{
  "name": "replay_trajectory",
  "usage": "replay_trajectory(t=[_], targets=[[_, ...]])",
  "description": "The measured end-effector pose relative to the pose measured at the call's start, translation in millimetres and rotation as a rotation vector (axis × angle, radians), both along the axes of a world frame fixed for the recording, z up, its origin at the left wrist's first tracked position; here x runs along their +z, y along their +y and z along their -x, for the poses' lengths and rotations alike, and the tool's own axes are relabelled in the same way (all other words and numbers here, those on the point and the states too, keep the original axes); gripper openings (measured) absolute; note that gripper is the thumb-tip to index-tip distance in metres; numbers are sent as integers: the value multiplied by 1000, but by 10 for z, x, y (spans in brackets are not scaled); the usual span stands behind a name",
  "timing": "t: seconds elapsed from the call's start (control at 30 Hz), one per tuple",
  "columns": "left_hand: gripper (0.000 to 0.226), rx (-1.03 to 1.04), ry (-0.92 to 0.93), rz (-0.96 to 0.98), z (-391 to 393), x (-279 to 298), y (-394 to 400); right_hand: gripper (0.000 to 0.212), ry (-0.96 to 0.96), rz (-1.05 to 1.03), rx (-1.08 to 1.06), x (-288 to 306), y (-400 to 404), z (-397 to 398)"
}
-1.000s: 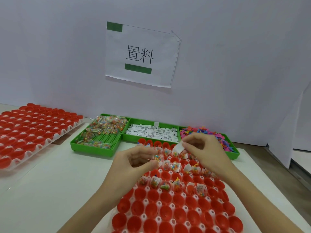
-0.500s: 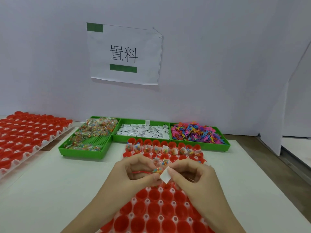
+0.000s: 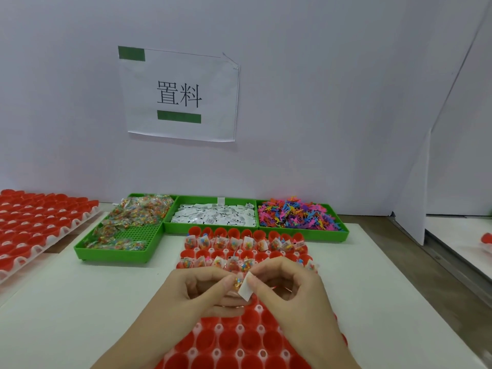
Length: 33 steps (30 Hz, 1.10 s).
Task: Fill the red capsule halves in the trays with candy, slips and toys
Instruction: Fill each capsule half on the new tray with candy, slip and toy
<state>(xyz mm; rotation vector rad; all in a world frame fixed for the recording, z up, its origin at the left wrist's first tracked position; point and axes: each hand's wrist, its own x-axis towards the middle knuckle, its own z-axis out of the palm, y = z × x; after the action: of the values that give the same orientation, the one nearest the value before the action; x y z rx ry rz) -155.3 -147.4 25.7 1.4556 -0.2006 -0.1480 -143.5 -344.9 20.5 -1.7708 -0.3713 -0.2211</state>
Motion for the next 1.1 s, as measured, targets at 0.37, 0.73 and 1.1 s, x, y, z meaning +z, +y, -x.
replay_trajectory(t=[0.37, 0.73, 1.1], targets=[[18, 7, -59, -88, 3, -16, 33, 12, -105, 161, -34, 10, 67, 88], [25, 108, 69, 108, -77, -68, 99, 15, 0, 808, -123, 535, -499, -1329], [38, 153, 62, 131, -98, -104, 152, 32, -228, 1301, -191, 198, -687, -2107]])
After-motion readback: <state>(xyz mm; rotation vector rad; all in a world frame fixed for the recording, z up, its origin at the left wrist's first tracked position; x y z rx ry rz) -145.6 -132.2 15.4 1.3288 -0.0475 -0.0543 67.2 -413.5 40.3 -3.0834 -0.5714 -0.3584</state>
